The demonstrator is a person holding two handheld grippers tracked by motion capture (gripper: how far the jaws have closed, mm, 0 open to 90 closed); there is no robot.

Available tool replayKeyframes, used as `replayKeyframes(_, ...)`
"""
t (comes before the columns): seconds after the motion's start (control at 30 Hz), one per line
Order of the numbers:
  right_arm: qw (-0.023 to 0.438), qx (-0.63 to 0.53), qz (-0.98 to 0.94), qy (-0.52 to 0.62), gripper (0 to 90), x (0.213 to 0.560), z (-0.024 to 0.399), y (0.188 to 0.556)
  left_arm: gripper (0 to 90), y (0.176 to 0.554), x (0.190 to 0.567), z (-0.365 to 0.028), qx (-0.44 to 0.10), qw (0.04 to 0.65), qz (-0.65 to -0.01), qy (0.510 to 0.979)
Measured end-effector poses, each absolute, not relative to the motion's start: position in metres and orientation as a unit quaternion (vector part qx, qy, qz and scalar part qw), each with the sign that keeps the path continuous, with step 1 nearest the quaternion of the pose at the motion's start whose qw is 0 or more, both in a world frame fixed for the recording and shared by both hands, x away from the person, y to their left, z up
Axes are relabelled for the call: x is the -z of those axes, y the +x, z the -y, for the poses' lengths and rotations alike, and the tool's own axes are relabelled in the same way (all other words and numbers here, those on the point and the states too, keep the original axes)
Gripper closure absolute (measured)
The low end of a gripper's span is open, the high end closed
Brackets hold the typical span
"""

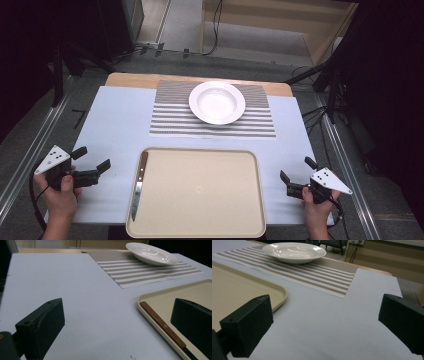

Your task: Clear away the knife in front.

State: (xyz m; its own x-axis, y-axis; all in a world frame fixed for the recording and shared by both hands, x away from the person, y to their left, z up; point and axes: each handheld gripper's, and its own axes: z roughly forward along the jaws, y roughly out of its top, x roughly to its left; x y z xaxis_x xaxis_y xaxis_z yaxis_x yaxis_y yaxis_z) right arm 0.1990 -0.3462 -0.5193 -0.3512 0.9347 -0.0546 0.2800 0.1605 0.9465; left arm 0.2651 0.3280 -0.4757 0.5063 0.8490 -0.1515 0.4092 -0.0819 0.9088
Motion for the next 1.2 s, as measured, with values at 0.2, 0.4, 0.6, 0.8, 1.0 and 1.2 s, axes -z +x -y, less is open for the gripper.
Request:
replayKeyframes(0.2, 0.35, -0.467, -0.676, 0.449, 0.0, 0.519, 0.346, 0.199, 0.0, 0.261, 0.476, -0.342, -0.229, 0.511, -0.457, 0.691)
replayKeyframes(0.4, 0.352, -0.467, -0.675, 0.45, 0.0, 0.519, 0.346, 0.199, 0.0, 0.259, 0.479, -0.348, -0.236, 0.513, -0.465, 0.681)
replayKeyframes(0.6, 0.353, -0.466, -0.675, 0.45, 0.0, 0.519, 0.346, 0.199, 0.0, 0.259, 0.483, -0.344, -0.24, 0.514, -0.464, 0.681)
replayKeyframes(0.8, 0.353, -0.465, -0.674, 0.452, 0.0, 0.519, 0.346, 0.199, 0.0, 0.259, 0.485, -0.344, -0.243, 0.515, -0.47, 0.674)
replayKeyframes(1.0, 0.352, -0.464, -0.674, 0.455, 0.0, 0.519, 0.346, 0.199, 4.7, 0.261, 0.487, -0.336, -0.25, 0.496, -0.461, 0.692)
replayKeyframes(1.2, 0.353, -0.463, -0.674, 0.455, 0.0, 0.52, 0.346, 0.2, 4.7, 0.261, 0.487, -0.337, -0.251, 0.496, -0.462, 0.691)
